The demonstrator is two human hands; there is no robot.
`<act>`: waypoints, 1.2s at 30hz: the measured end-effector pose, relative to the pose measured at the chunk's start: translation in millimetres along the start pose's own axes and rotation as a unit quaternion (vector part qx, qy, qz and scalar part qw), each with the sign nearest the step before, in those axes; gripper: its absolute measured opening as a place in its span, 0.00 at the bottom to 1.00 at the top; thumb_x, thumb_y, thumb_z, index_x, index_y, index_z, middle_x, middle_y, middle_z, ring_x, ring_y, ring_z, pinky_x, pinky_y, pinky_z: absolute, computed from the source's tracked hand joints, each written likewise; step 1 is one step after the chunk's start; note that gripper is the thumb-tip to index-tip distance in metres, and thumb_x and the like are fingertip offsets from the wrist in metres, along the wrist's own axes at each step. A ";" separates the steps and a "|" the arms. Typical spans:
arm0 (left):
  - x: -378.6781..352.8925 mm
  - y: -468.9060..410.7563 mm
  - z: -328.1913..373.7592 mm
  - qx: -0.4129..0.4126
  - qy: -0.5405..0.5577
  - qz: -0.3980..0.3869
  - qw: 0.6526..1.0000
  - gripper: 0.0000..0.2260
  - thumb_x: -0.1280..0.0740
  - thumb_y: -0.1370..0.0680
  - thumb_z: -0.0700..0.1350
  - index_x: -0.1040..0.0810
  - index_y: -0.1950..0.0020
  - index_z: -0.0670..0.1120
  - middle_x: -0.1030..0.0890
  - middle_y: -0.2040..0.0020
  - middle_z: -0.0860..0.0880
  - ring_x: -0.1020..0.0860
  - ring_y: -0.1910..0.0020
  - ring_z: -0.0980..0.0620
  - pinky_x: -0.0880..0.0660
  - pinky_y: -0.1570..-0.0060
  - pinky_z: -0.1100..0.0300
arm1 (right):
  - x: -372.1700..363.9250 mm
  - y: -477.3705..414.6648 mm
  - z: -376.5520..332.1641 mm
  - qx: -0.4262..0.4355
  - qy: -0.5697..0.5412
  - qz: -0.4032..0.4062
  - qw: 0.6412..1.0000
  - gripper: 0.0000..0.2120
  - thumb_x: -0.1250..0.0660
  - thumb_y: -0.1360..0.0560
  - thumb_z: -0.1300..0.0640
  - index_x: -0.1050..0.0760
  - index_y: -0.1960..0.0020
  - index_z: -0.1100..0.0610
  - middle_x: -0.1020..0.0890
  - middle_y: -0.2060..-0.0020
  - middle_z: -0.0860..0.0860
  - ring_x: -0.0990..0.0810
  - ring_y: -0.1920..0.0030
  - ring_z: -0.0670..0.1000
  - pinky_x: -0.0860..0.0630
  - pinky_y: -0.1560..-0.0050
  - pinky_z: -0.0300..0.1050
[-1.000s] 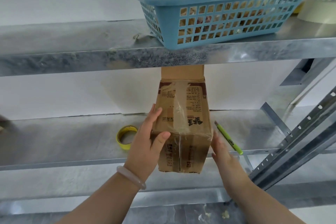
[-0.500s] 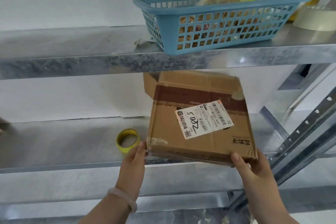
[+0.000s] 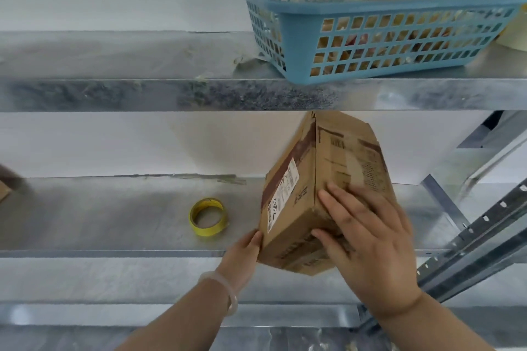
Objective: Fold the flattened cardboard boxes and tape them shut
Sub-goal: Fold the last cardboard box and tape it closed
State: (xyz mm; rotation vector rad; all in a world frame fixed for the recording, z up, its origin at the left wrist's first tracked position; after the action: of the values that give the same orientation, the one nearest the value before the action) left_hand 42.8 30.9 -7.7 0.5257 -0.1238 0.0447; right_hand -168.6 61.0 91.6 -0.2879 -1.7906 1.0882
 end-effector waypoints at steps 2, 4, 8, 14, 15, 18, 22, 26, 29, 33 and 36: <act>6.7 -0.8 -3.1 0.020 0.009 -0.027 0.999 0.12 0.43 0.17 0.52 0.22 0.40 0.56 0.18 0.47 0.52 0.23 0.44 0.50 0.28 0.41 0.50 | -2.6 -0.4 -7.4 0.031 -0.001 0.000 1.000 0.24 0.27 0.26 0.48 0.26 0.32 0.49 0.23 0.35 0.45 0.22 0.38 0.56 0.27 0.39 0.60; 12.1 2.6 -8.2 0.034 0.003 -0.045 0.998 0.11 0.42 0.18 0.52 0.20 0.44 0.54 0.17 0.52 0.53 0.21 0.49 0.51 0.26 0.49 0.56 | -4.5 0.8 -14.2 0.063 -0.011 -0.009 0.998 0.23 0.27 0.26 0.48 0.25 0.32 0.48 0.23 0.34 0.44 0.22 0.37 0.55 0.28 0.39 0.59; 17.6 9.6 -17.8 -0.002 0.010 -0.022 1.000 0.10 0.40 0.18 0.46 0.20 0.43 0.49 0.17 0.53 0.53 0.19 0.50 0.52 0.25 0.44 0.54 | -10.8 -0.8 -26.7 0.136 -0.024 -0.052 0.989 0.20 0.29 0.24 0.48 0.23 0.33 0.46 0.25 0.32 0.41 0.24 0.34 0.52 0.29 0.37 0.57; 30.0 3.1 -5.5 -0.055 0.128 -0.062 0.988 0.13 0.43 0.16 0.43 0.22 0.37 0.50 0.16 0.47 0.51 0.20 0.43 0.52 0.27 0.37 0.47 | -31.5 -14.6 -41.4 0.125 0.027 -0.053 0.990 0.20 0.28 0.24 0.50 0.23 0.33 0.44 0.24 0.33 0.41 0.24 0.35 0.51 0.33 0.32 0.56; 35.6 0.2 -5.6 -0.078 0.097 -0.053 0.991 0.13 0.42 0.17 0.41 0.21 0.38 0.48 0.15 0.48 0.52 0.20 0.44 0.51 0.28 0.36 0.47 | -32.9 -14.0 -45.5 0.117 0.033 -0.051 0.991 0.20 0.29 0.24 0.50 0.23 0.33 0.44 0.24 0.33 0.41 0.24 0.35 0.52 0.33 0.32 0.56; 61.4 -15.6 -14.2 -0.172 -0.134 0.036 0.975 0.13 0.39 0.19 0.40 0.21 0.38 0.49 0.19 0.42 0.50 0.23 0.44 0.54 0.28 0.39 0.63 | -29.9 -9.8 -56.1 0.089 0.024 -0.059 0.994 0.19 0.30 0.24 0.47 0.23 0.33 0.45 0.24 0.33 0.44 0.25 0.34 0.52 0.34 0.32 0.61; 97.2 -37.2 -22.3 -0.251 -0.361 0.186 0.879 0.18 0.35 0.22 0.41 0.25 0.32 0.49 0.24 0.34 0.48 0.29 0.36 0.48 0.35 0.35 0.63 | -16.3 -9.5 -57.0 0.058 0.032 -0.073 0.995 0.18 0.32 0.23 0.43 0.21 0.35 0.47 0.22 0.35 0.46 0.23 0.35 0.53 0.32 0.35 0.66; 113.3 -56.0 -27.0 -0.195 -0.543 0.140 0.804 0.22 0.38 0.21 0.53 0.33 0.27 0.57 0.30 0.29 0.56 0.38 0.27 0.50 0.43 0.28 0.55 | -8.9 -11.5 -58.0 0.034 0.047 -0.108 0.992 0.20 0.33 0.24 0.43 0.22 0.34 0.48 0.22 0.35 0.48 0.24 0.33 0.54 0.33 0.35 0.70; 120.5 -53.7 -21.9 -0.233 -0.590 0.150 0.759 0.12 0.37 0.21 0.54 0.22 0.39 0.59 0.22 0.40 0.59 0.30 0.34 0.51 0.41 0.31 0.56 | -7.2 -15.1 -65.2 0.020 0.059 -0.135 0.989 0.24 0.33 0.26 0.41 0.24 0.33 0.49 0.23 0.34 0.49 0.26 0.32 0.54 0.36 0.33 0.71; 121.1 -28.1 -6.9 -0.333 -0.447 0.205 0.804 0.06 0.28 0.25 0.42 0.16 0.50 0.48 0.17 0.53 0.49 0.20 0.51 0.43 0.28 0.43 0.48 | -2.1 -29.5 -74.8 -0.018 0.033 -0.178 0.983 0.26 0.40 0.23 0.39 0.26 0.30 0.52 0.25 0.31 0.50 0.30 0.28 0.53 0.38 0.30 0.70; 121.9 6.0 17.2 -0.399 -0.323 0.236 0.825 0.05 0.29 0.25 0.40 0.18 0.50 0.44 0.20 0.56 0.50 0.22 0.58 0.46 0.23 0.53 0.51 | -0.3 -47.1 -84.5 -0.049 -0.036 -0.183 0.981 0.25 0.45 0.21 0.42 0.29 0.28 0.52 0.28 0.29 0.47 0.35 0.26 0.49 0.40 0.26 0.60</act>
State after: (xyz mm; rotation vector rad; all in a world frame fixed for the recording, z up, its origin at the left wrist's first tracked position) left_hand 161.4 28.7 25.9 -0.3711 -0.9019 0.2862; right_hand -85.7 80.0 137.8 0.0263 -1.8730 0.7587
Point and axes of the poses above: each hand's wrist, its own y-axis away from the middle knuckle, its own x-axis out of the back of the hand, z = x × y, the point moved 1 cm from there along -y, towards the middle knuckle
